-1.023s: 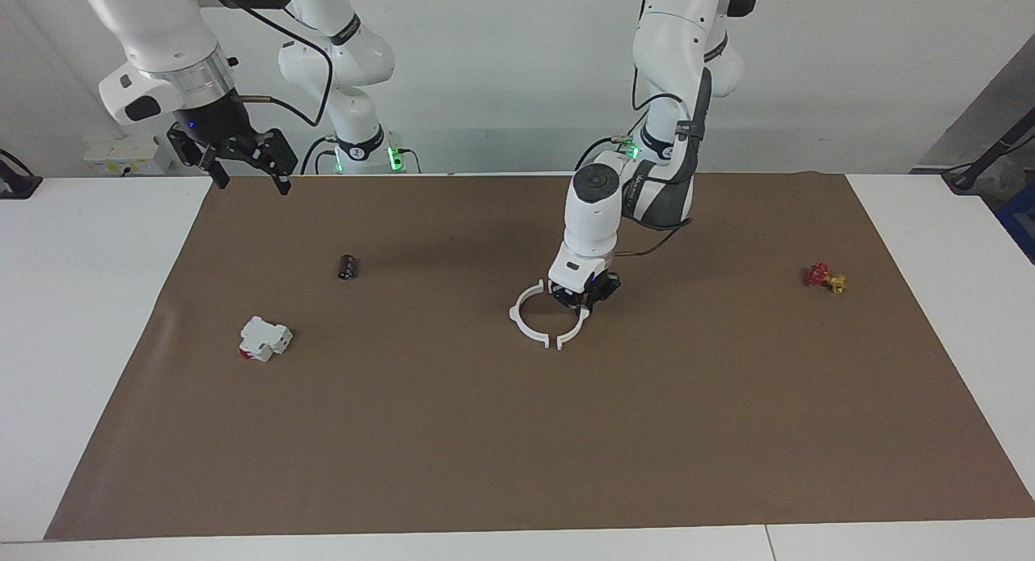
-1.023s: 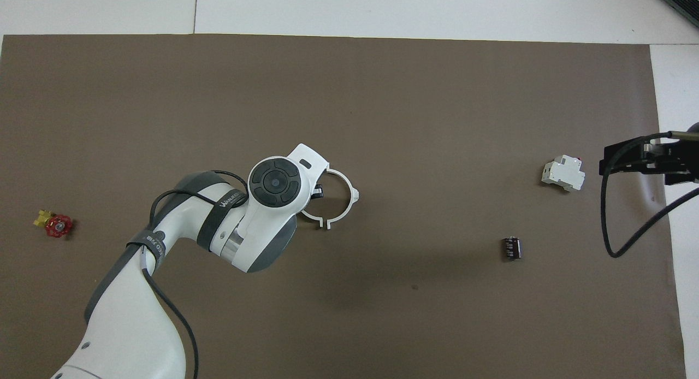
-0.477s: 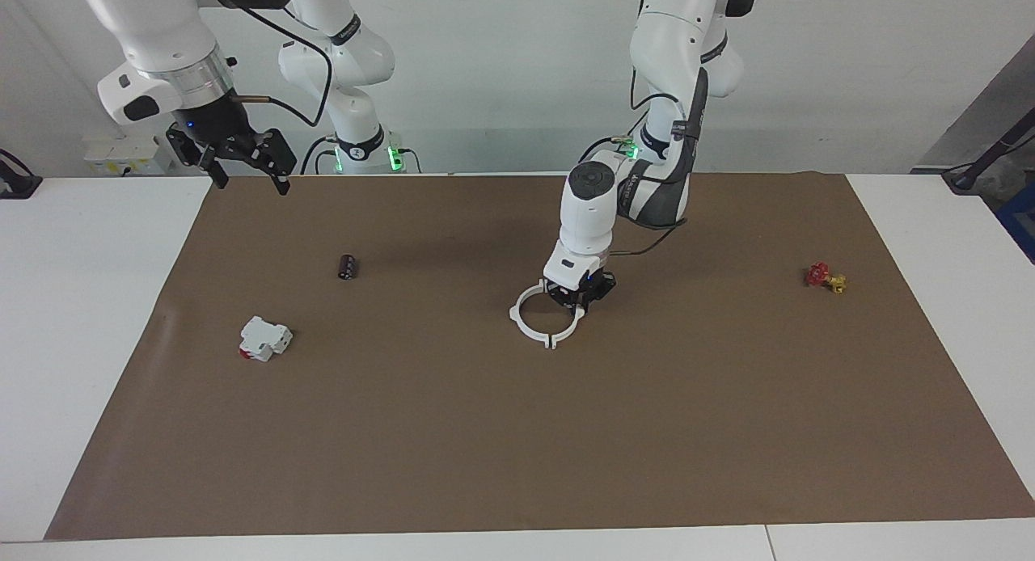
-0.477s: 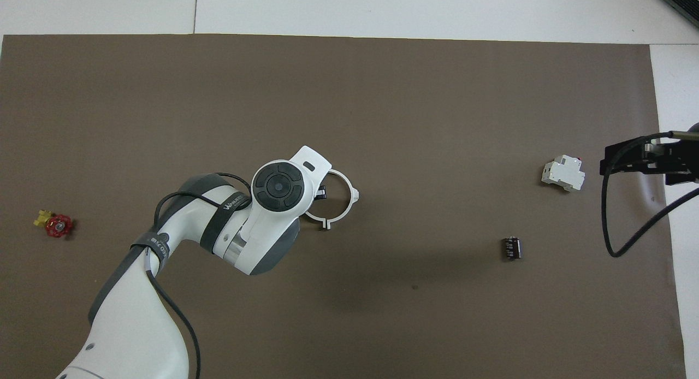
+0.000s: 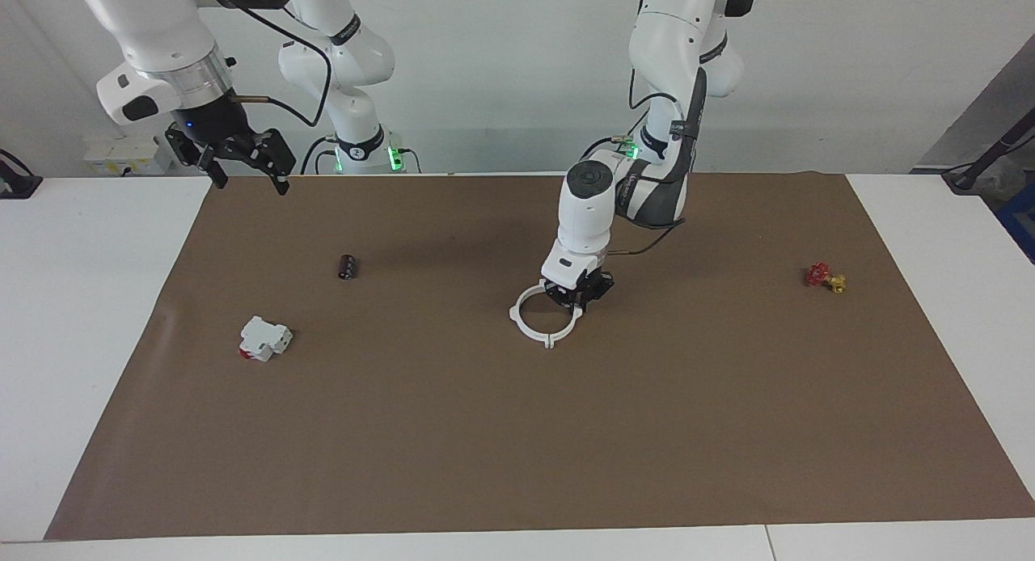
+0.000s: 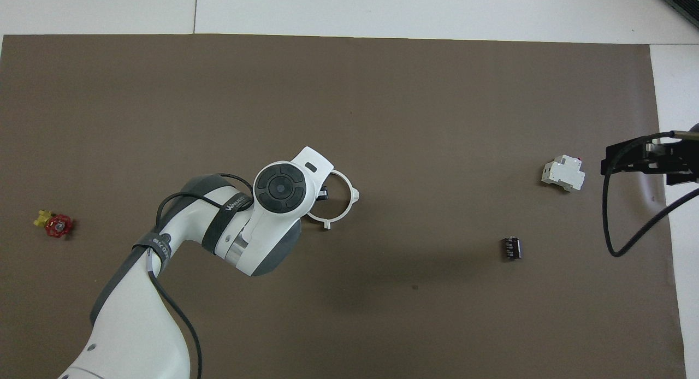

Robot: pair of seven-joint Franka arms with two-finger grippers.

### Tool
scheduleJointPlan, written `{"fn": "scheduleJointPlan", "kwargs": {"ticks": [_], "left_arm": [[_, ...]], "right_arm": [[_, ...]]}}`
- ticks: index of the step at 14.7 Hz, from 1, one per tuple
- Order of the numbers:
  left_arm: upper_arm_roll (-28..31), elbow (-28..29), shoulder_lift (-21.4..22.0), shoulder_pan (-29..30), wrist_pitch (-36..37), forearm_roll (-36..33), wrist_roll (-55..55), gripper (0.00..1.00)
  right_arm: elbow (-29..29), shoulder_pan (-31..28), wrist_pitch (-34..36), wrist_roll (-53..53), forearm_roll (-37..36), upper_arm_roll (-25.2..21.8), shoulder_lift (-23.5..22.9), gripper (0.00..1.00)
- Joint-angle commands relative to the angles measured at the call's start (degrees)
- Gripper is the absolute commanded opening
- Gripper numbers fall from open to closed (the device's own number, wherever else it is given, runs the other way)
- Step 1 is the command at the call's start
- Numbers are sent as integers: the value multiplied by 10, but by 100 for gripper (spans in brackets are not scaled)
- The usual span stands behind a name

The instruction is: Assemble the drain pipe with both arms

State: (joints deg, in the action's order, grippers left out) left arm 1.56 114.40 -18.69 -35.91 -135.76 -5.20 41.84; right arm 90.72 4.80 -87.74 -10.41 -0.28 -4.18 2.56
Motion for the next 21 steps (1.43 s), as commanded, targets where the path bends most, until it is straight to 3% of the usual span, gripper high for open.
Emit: {"fn": "scheduleJointPlan", "kwargs": {"ticks": [1,10,13,16,19,21], "left_arm": [[9,14,7,-13,-16,-13,7,0],[9,14,6,-12,-31,-13,7,0],[9,14,6,-12,-28,-13,7,43],[9,8,9,-12,-21,-13,6,48],[10,8,27,-7,-14,-13,-15,95],[11,13,59,14,14,-13,-65,100]], "right_arm": [[2,-13,4,16,12,4,4,100],[1,-6,4,21,2,8,4,100],[-11,-7,15,47,-8,9,1,100],[-5,-12,15,52,1,7,3,100],[-4,-12,14,50,1,7,4,100],[-4,-7,13,52,1,7,4,100]]}}
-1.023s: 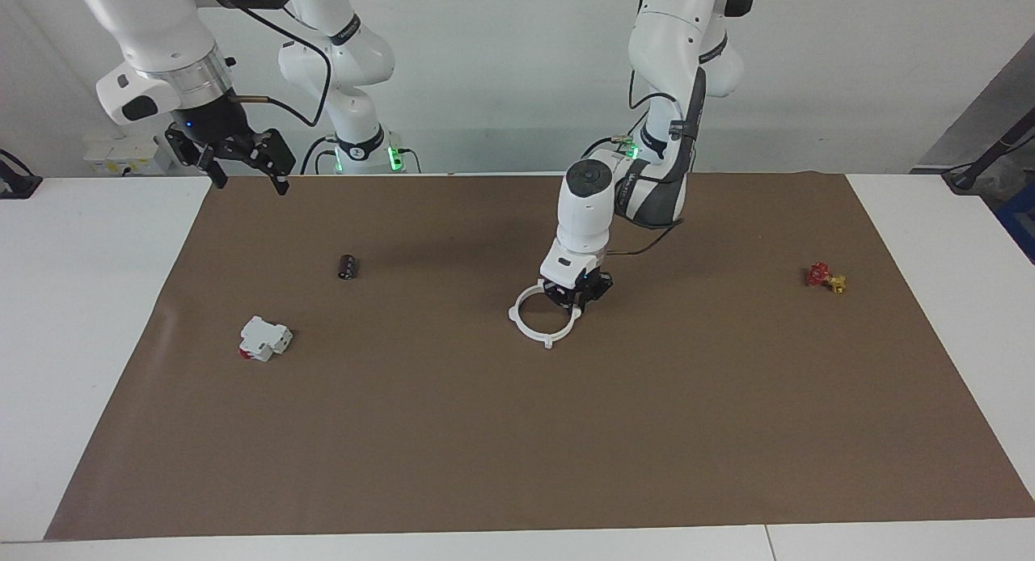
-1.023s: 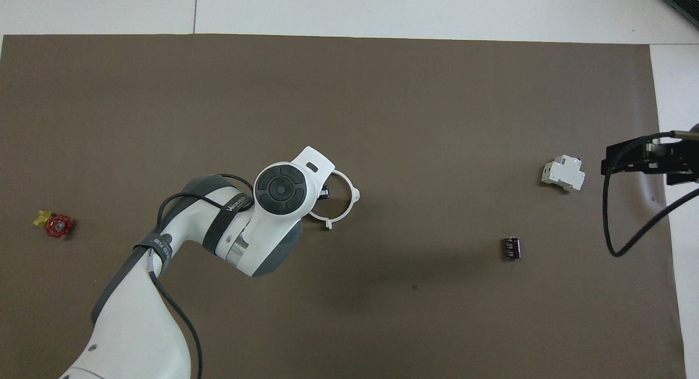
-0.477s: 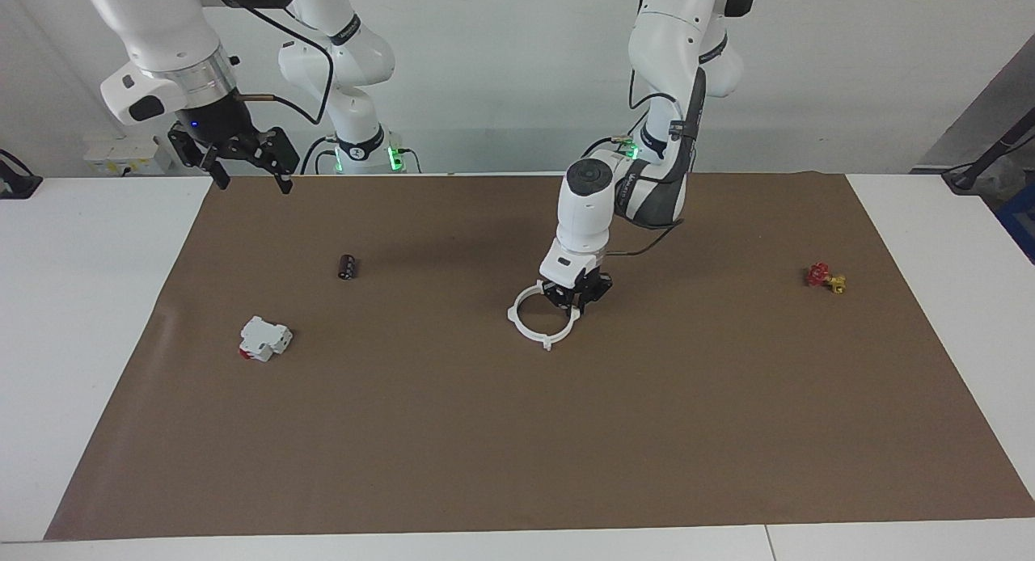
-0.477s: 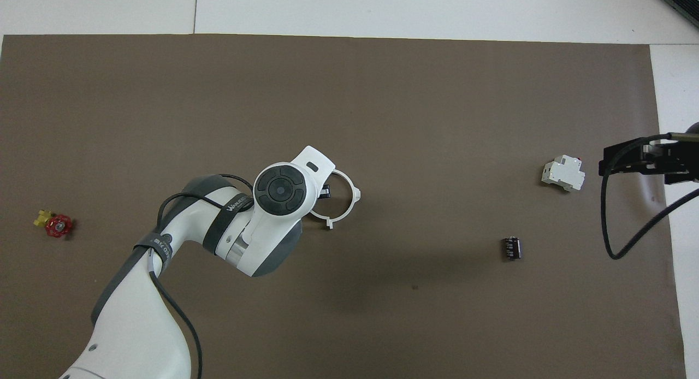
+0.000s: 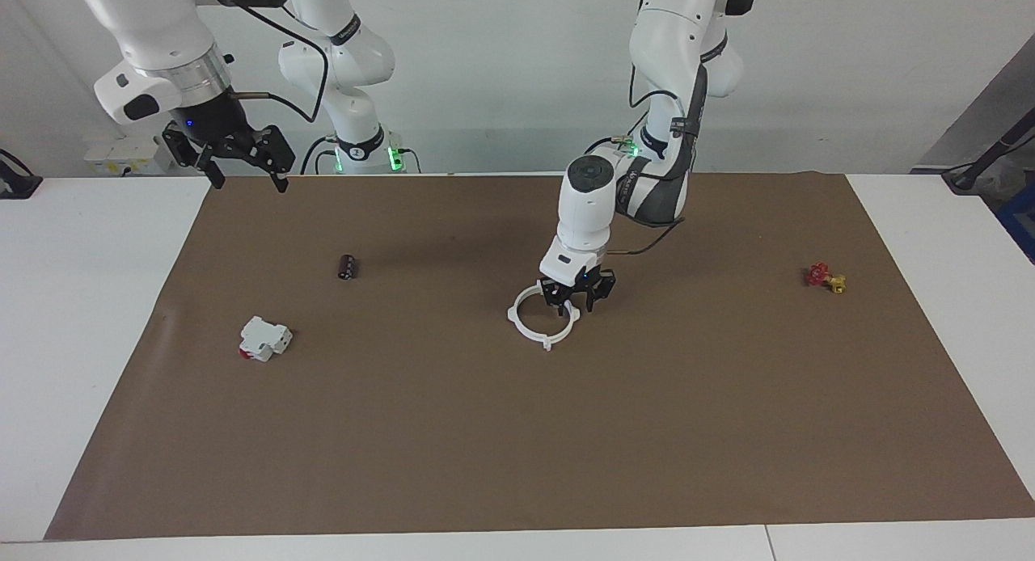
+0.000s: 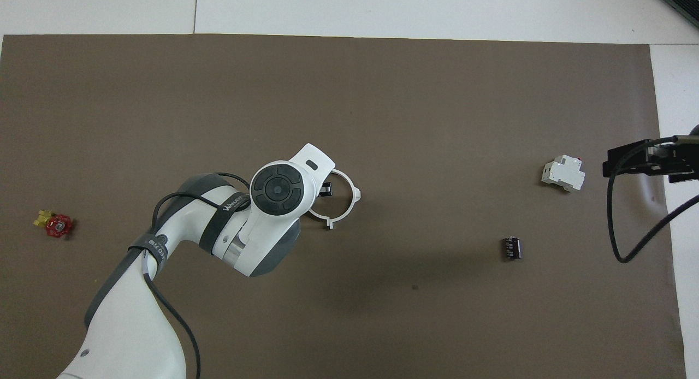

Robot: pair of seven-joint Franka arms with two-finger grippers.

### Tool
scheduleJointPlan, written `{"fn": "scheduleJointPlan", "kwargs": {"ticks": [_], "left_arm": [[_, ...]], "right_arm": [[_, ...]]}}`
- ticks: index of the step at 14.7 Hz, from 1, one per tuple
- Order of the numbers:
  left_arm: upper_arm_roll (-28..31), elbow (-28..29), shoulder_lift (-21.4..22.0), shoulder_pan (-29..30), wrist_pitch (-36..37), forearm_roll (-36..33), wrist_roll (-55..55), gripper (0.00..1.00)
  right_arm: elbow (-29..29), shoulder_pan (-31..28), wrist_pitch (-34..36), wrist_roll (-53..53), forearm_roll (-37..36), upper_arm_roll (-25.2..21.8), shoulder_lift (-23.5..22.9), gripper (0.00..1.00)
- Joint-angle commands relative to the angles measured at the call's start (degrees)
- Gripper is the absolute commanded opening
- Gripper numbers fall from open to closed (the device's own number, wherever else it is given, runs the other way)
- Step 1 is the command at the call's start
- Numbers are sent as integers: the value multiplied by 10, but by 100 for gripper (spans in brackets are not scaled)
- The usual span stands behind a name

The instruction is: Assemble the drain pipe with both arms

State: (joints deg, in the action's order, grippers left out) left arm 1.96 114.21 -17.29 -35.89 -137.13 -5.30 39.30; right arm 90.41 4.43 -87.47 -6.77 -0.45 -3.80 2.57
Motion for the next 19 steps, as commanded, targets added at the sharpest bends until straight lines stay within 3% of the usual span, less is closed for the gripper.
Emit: {"fn": "scheduleJointPlan", "kwargs": {"ticks": [1,6,10,12,14,16,19], "left_arm": [[6,15,64,39,52,-12,-68,100],[4,10,135,142,137,7,-228,100],[7,-15,161,229,200,91,-378,98],[11,-46,174,257,254,91,-404,91],[12,-84,183,277,303,91,-417,92],[12,-143,184,295,372,91,-417,100],[12,-235,175,309,465,91,-418,100]], "right_arm": [[-1,-1,11,16,3,3,4,100],[-1,-2,11,16,4,3,4,100],[-1,-1,11,16,4,3,4,100],[-1,-1,11,16,3,3,4,100],[-1,-1,11,16,3,3,4,100],[-1,-1,11,16,3,3,4,100],[-1,-1,11,16,4,3,4,100]]}}
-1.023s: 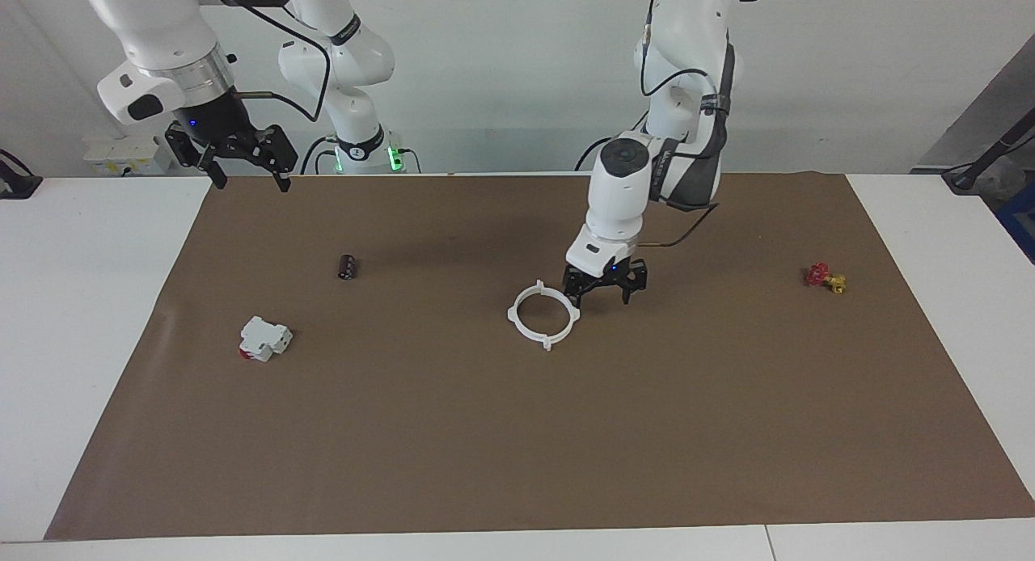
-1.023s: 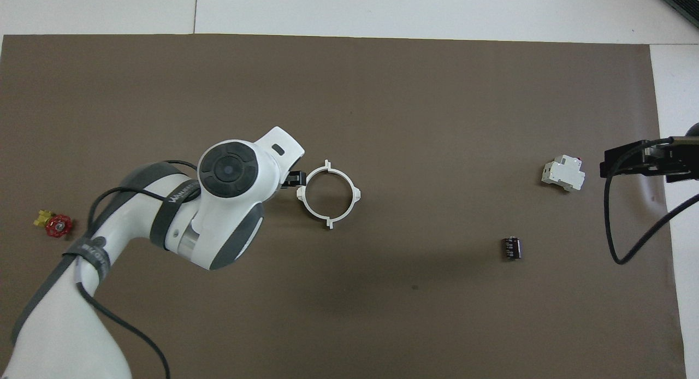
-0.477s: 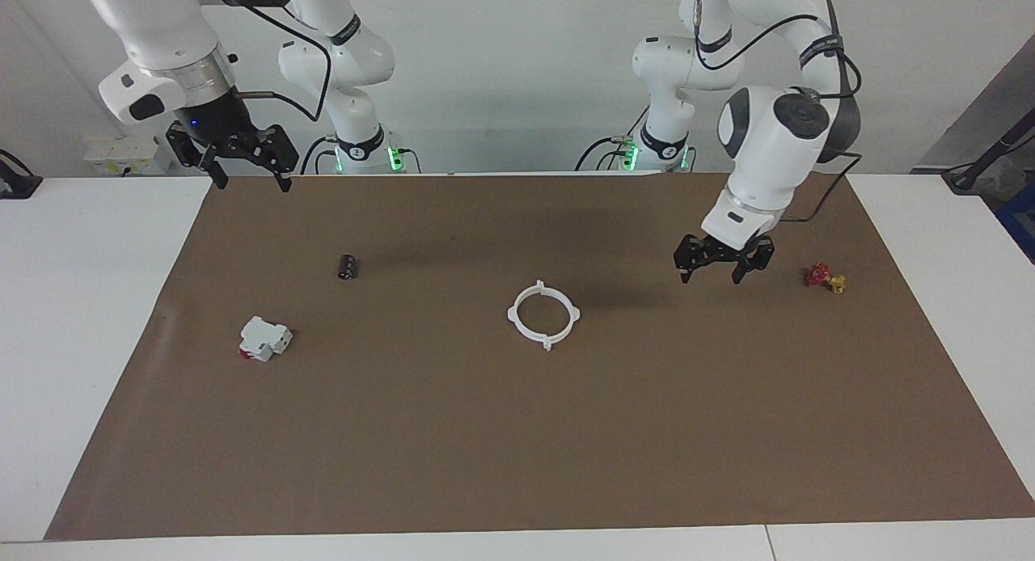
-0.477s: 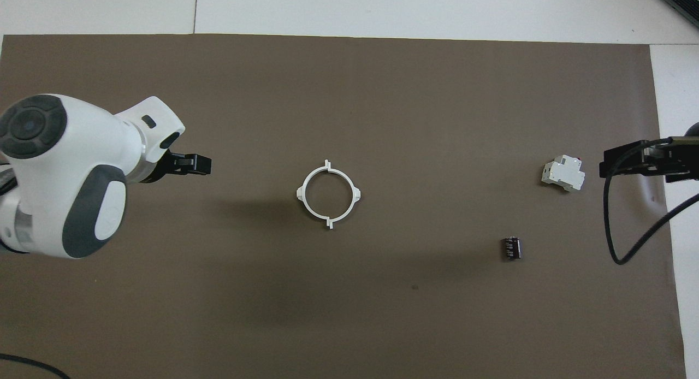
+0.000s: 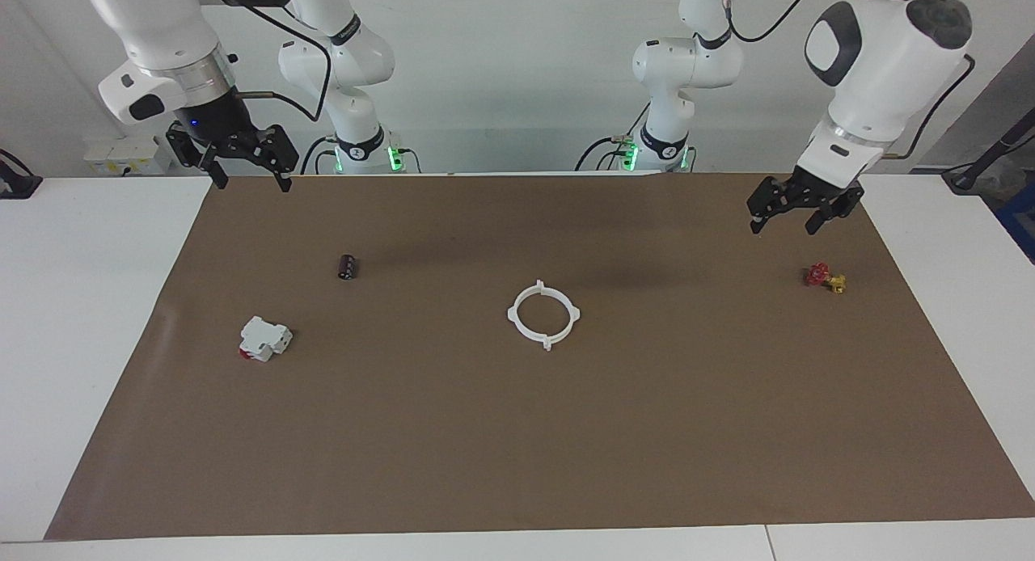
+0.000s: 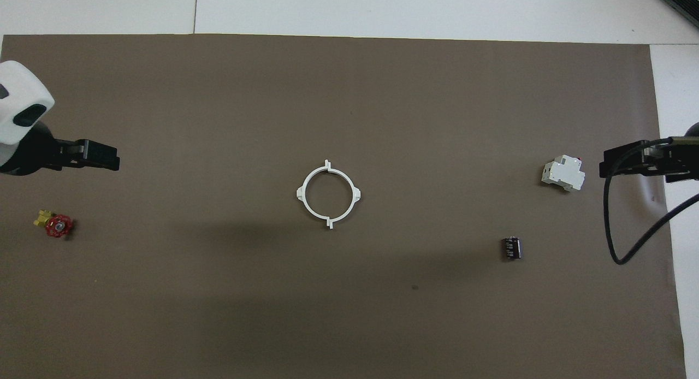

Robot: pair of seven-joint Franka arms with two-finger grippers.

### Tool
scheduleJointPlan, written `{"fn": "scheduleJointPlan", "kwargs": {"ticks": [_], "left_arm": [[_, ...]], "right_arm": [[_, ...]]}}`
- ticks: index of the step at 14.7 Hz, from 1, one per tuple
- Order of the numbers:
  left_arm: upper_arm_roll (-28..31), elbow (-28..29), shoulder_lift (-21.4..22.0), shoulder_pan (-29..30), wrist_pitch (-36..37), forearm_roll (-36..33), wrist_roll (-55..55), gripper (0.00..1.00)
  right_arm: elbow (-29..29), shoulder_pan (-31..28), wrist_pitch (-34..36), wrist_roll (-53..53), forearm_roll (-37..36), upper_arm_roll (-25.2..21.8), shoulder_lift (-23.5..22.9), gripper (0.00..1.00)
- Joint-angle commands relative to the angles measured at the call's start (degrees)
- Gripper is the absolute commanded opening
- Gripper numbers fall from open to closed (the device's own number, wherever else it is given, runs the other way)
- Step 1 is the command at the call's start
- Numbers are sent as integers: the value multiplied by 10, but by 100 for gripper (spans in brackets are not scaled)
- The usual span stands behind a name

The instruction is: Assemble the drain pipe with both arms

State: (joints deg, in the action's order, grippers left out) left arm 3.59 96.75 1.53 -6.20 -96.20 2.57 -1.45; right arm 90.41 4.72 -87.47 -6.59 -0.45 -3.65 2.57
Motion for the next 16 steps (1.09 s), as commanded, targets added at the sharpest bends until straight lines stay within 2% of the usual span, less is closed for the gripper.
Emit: {"fn": "scheduleJointPlan", "kwargs": {"ticks": [1,3,7,11,16], "left_arm": [[-4,-75,-14,12,71,10,-10,100],[-4,-95,-17,14,93,10,-10,100],[-4,-61,0,14,87,12,-5,100],[-5,-57,1,19,93,12,-5,100],[-6,-73,-6,13,116,-23,-22,100]], "right_arm": [[-1,-4,11,14,3,1,4,100],[-1,-4,11,14,3,1,4,100],[-1,-4,11,14,4,1,4,100],[-1,-4,11,14,3,1,4,100],[-1,-4,11,14,3,1,4,100]]}}
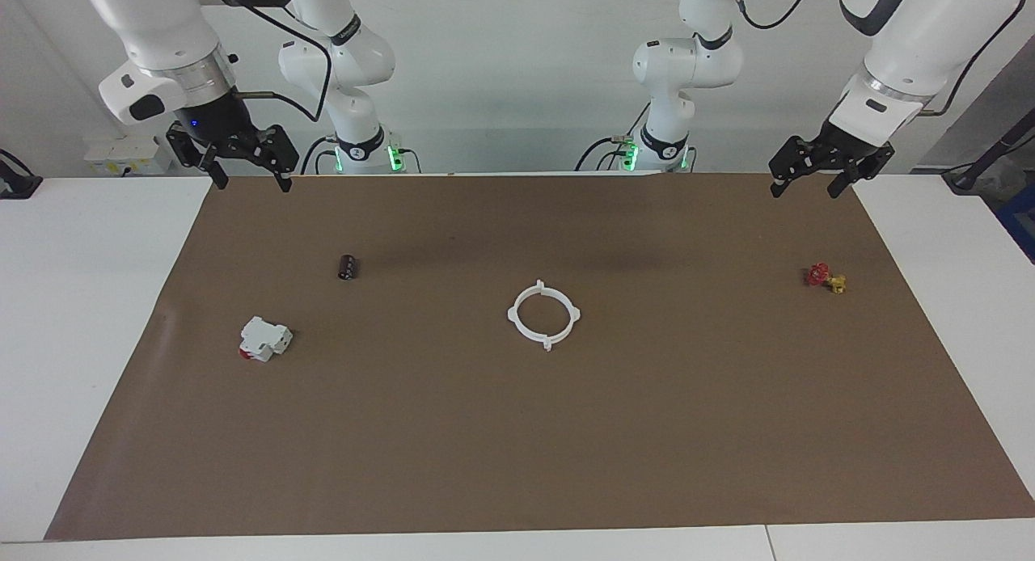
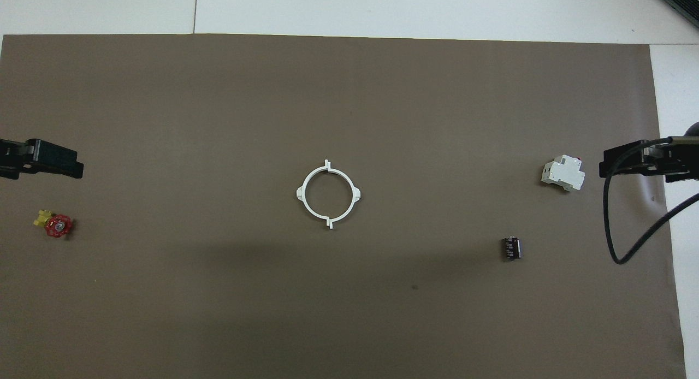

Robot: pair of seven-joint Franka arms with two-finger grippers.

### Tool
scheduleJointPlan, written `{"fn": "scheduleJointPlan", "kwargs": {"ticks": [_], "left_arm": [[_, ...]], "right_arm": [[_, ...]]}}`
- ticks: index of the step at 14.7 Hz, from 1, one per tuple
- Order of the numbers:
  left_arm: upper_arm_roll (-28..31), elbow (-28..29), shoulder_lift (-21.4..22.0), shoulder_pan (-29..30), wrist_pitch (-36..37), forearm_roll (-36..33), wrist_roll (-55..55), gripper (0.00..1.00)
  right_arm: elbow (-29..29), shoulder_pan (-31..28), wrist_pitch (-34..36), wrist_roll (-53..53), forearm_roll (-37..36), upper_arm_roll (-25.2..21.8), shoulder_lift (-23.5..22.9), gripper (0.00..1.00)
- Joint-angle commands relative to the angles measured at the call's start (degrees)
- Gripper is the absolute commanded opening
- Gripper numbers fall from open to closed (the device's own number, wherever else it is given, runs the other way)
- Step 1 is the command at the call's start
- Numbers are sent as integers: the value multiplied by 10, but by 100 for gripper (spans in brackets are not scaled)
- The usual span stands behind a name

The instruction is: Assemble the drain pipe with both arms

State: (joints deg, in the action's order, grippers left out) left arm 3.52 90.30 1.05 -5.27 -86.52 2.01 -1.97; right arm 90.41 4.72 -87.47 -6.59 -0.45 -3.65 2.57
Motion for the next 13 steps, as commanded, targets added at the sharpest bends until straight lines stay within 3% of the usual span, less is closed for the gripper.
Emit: {"fn": "scheduleJointPlan", "kwargs": {"ticks": [1,13], "left_arm": [[-5,-2,4,3,18,-18,-29,100],[-4,-2,3,12,10,-18,-30,100]], "right_arm": [[-1,-4,11,14,3,1,4,100],[-1,-4,11,14,4,1,4,100]]}}
